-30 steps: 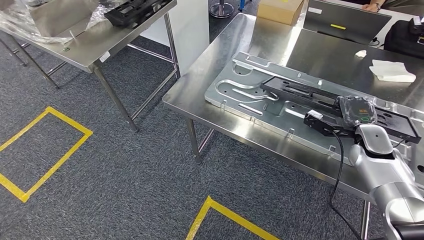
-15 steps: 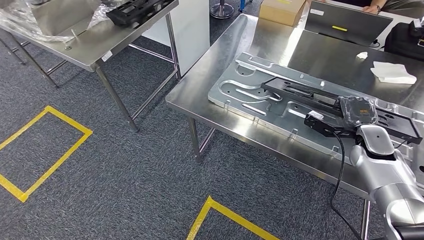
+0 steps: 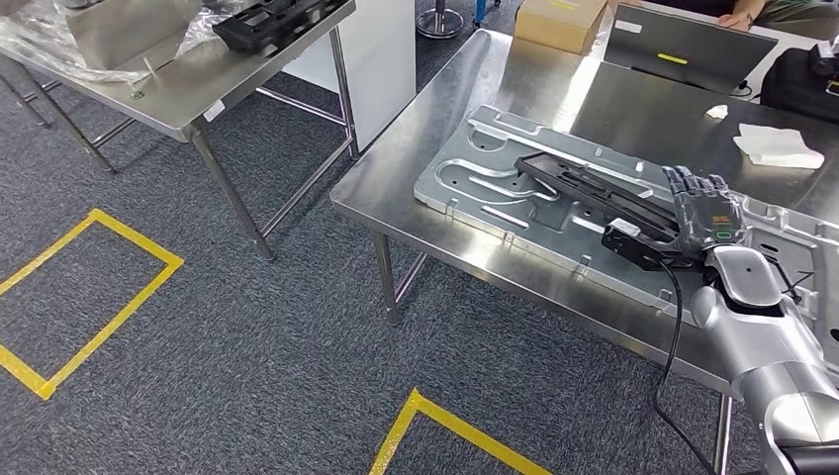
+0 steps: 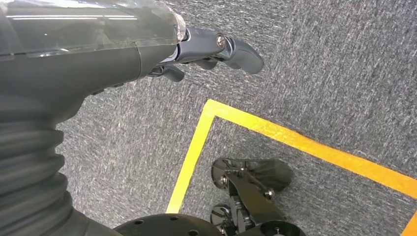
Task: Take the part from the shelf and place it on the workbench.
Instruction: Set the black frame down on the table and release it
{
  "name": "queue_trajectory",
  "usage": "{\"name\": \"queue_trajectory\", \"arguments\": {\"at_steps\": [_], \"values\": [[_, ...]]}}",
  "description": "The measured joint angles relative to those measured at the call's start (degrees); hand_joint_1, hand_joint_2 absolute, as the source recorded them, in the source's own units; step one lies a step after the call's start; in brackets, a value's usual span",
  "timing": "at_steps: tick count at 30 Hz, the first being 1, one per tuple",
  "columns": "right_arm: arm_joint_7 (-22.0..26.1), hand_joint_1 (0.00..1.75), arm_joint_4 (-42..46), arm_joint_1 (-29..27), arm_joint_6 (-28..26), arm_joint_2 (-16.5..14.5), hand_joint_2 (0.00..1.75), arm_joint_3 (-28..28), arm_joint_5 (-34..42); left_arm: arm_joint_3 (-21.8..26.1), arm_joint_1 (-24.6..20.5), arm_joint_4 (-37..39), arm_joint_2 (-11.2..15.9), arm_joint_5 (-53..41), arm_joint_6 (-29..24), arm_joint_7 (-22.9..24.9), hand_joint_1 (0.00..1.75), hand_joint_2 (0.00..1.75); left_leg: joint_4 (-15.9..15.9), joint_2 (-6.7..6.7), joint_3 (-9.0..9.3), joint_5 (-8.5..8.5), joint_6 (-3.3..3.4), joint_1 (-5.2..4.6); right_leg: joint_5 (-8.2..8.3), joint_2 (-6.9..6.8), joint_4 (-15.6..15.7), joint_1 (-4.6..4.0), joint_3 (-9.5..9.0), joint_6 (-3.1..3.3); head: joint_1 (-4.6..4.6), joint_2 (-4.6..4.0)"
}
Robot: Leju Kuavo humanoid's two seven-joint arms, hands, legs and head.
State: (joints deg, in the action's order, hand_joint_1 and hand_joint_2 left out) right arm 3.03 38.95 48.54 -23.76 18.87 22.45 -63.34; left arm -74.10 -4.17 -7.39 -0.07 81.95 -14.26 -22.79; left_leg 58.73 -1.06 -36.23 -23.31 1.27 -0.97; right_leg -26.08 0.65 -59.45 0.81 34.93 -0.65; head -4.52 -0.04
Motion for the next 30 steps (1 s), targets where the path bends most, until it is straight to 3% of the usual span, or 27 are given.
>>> {"name": "queue_trajectory", "arguments": {"at_steps": [28, 30], "values": [[0.2, 0.00, 0.1, -1.0, -0.6, 0.0, 0.00, -0.8, 0.9, -0.6, 0.0, 0.0, 0.0, -0.5, 0.3, -1.3, 0.00, 1.75, 0.0, 0.00, 0.04, 0.00, 0.00, 0.00, 0.00, 0.00, 0.0, 0.00, -0.04, 0.00, 0.00, 0.00], [0.2, 0.00, 0.2, -1.1, -0.6, 0.0, 0.00, -0.8, 0.7, -0.5, 0.0, 0.0, 0.0, -0.1, 0.3, -1.9, 0.00, 0.87, 0.0, 0.00, 0.04, 0.00, 0.00, 0.00, 0.00, 0.00, 0.0, 0.00, -0.04, 0.00, 0.00, 0.00]]}}
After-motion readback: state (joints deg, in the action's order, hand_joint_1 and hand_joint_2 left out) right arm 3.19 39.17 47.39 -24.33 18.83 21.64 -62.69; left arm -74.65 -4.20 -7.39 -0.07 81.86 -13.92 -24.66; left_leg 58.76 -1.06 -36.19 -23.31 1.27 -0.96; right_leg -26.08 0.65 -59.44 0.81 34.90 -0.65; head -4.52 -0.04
